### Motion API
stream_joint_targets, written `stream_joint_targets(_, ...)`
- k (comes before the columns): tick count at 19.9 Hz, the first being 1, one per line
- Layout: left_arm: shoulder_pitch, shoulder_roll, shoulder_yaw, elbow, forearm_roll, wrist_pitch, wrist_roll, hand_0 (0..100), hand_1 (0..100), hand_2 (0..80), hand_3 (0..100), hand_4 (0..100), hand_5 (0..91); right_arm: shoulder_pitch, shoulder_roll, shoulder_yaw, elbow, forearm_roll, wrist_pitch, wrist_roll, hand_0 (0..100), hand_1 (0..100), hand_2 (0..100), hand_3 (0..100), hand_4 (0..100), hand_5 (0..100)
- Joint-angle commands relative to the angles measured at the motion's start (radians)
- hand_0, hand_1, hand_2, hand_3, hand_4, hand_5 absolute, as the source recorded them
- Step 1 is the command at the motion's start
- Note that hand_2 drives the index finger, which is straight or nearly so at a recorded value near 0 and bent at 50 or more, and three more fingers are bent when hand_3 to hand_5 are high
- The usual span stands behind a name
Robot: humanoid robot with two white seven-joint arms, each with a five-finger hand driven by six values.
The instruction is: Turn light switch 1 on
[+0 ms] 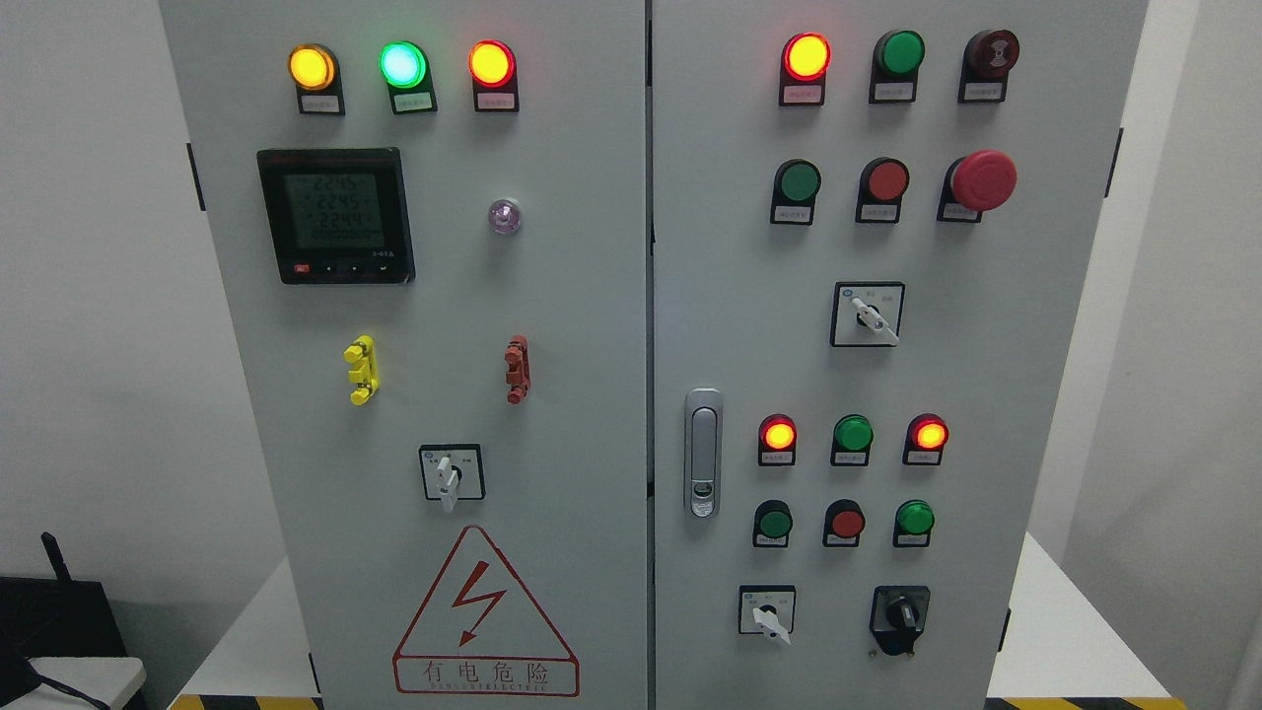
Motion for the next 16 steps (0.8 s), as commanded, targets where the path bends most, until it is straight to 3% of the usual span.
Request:
stream_joint_targets(1,0.0,0.0,0.0,-0.006,0.001,0.0,0.008,38,0,0.0,0,0,0.0,0.0,0.0,0.0,0.0,-0.017,0.0,0.0,12,39,0,0,0,0)
stream_joint_targets(8,0.003,-0.001,0.02,-0.032,0.001,-0.004,0.017,38,0,0.0,0,0,0.0,0.0,0.0,0.0,0.0,-0.017,0.0,0.0,12,39,0,0,0,0)
stream_joint_targets(16,0.086,0.006,0.069,-0.222,-0.01,-0.016,0.048,38,0,0.0,0,0,0.0,0.0,0.0,0.0,0.0,-0.017,0.0,0.0,12,39,0,0,0,0)
